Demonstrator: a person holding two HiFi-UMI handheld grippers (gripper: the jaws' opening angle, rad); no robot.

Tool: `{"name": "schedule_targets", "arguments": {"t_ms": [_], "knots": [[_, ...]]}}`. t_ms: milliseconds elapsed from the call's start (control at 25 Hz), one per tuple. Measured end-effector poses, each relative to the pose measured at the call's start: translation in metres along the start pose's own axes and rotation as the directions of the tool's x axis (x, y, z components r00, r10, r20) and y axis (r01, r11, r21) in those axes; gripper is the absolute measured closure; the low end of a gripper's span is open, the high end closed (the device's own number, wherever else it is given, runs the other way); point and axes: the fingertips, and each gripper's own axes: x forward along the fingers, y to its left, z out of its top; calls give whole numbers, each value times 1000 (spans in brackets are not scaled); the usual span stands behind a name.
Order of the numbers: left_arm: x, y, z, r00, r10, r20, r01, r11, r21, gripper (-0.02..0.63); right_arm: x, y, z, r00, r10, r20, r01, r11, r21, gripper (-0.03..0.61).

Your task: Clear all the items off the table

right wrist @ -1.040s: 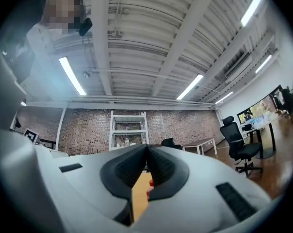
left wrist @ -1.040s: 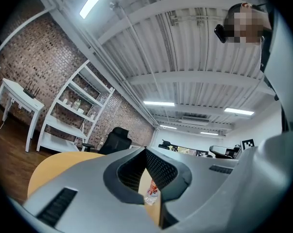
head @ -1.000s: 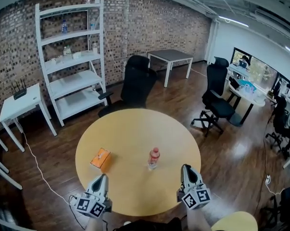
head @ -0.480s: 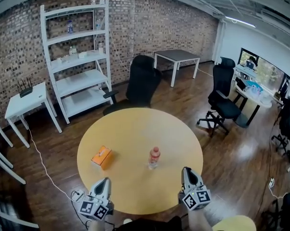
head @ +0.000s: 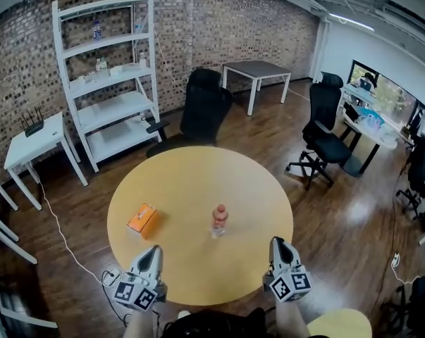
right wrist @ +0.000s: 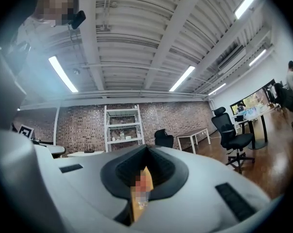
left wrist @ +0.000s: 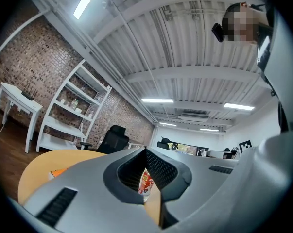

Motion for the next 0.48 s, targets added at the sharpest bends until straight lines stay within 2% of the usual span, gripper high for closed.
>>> {"name": "schedule_targets", "arguments": {"t_ms": [160,280,480], "knots": [[8,3,2,1000,10,-4,-10,1000,21,614,-4,-11,13,999,-24,36,23,1000,11,577],[12,12,2,1000,30,-8,-30,1000,-4,614,-8,-17,21,997,-50,54,49,999,12,577],[17,10,2,1000,4,-16,-4,1000,6,614,-12,-24,23,996,-66,58,66,998,11,577]]}}
